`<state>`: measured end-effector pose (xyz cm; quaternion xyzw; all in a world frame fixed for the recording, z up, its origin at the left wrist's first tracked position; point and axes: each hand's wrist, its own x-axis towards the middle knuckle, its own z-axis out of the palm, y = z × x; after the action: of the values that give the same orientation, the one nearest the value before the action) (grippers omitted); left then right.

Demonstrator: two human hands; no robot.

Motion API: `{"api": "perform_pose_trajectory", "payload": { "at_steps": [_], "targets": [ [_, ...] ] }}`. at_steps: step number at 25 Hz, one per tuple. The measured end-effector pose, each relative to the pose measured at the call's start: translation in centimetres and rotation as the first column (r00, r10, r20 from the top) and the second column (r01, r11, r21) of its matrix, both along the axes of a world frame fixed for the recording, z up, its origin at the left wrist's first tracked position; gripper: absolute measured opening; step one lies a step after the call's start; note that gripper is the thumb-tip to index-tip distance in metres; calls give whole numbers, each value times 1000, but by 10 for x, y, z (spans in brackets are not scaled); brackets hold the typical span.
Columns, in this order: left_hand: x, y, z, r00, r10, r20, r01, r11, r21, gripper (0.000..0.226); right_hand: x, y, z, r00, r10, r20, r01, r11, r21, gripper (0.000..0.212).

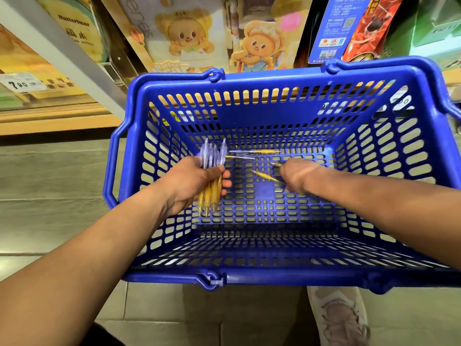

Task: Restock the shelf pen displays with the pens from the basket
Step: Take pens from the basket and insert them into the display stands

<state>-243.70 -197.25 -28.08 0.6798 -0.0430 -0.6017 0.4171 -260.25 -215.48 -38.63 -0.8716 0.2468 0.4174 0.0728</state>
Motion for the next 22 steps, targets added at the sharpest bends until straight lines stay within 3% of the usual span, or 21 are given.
{"api": "perform_pose_trajectory", "payload": {
  "at_steps": [3, 7, 10, 13, 16, 19, 22],
  "targets": [
    [-1, -2, -1, 1000, 23, 4, -23, 1000, 3, 23, 3, -4, 1, 1000, -3, 3, 3, 1000, 3, 3],
    [1, -1, -5, 998, 38, 42, -39, 999, 1, 26, 8, -20, 12, 986, -122, 114, 104, 982, 155, 24],
    [3, 0, -11, 994, 48, 94, -47, 999, -12, 25, 16, -27, 25, 874, -399, 277, 256, 863, 436, 19],
    [6, 2, -16, 985, 62, 158, -60, 998, -18, 23, 27, -29, 41, 766, -529, 365, 254, 771, 584, 14],
    [9, 6, -20, 977, 56, 207, -53, 998, -17, 22, 36, -28, 54, 755, -552, 354, 182, 695, 695, 13],
    [6, 12, -25, 953, -59, 298, 56, 998, 18, 15, 44, -22, 64, 797, -532, 286, 123, 607, 785, 16],
    [1, 14, -26, 947, -142, 287, 139, 990, 29, 21, 52, -13, 67, 781, -582, 228, 107, 484, 868, 19]
  ]
}}
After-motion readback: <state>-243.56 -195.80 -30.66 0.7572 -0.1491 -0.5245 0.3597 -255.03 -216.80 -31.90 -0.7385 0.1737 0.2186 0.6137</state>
